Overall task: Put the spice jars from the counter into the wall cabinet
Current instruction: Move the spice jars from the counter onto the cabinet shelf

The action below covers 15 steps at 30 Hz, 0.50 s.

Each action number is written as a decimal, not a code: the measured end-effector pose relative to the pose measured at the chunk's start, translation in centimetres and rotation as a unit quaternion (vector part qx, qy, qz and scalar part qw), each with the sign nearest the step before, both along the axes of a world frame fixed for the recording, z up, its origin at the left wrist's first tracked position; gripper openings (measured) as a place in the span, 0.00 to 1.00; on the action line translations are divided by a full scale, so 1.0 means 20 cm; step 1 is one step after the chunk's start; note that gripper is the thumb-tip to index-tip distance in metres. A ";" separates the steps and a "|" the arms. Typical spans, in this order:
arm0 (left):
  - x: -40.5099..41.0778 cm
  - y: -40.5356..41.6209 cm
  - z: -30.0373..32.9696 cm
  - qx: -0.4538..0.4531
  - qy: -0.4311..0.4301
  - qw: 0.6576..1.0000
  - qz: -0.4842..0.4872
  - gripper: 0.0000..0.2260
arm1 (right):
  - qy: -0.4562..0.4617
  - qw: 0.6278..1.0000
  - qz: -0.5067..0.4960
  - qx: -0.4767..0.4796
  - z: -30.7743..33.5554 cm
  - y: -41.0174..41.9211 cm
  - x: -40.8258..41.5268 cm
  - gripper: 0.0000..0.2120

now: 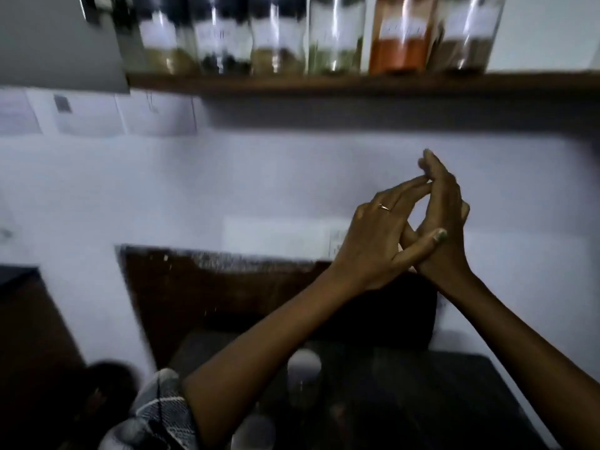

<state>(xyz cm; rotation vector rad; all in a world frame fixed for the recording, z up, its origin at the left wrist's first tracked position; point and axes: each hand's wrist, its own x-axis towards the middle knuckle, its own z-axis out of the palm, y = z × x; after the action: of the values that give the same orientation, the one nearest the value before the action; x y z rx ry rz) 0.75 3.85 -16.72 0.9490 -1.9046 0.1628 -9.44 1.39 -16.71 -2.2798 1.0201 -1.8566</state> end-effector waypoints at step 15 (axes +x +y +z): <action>0.54 0.67 -1.42 0.318 0.282 0.858 0.288 0.20 | 0.134 0.827 0.120 0.532 -1.43 0.46 0.27 0.23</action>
<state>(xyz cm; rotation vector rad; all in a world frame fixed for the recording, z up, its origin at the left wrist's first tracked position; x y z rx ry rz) 11.55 17.24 -45.19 1.7751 -1.0779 -0.3935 -4.11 10.60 -45.36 -1.7892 1.2545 -0.5471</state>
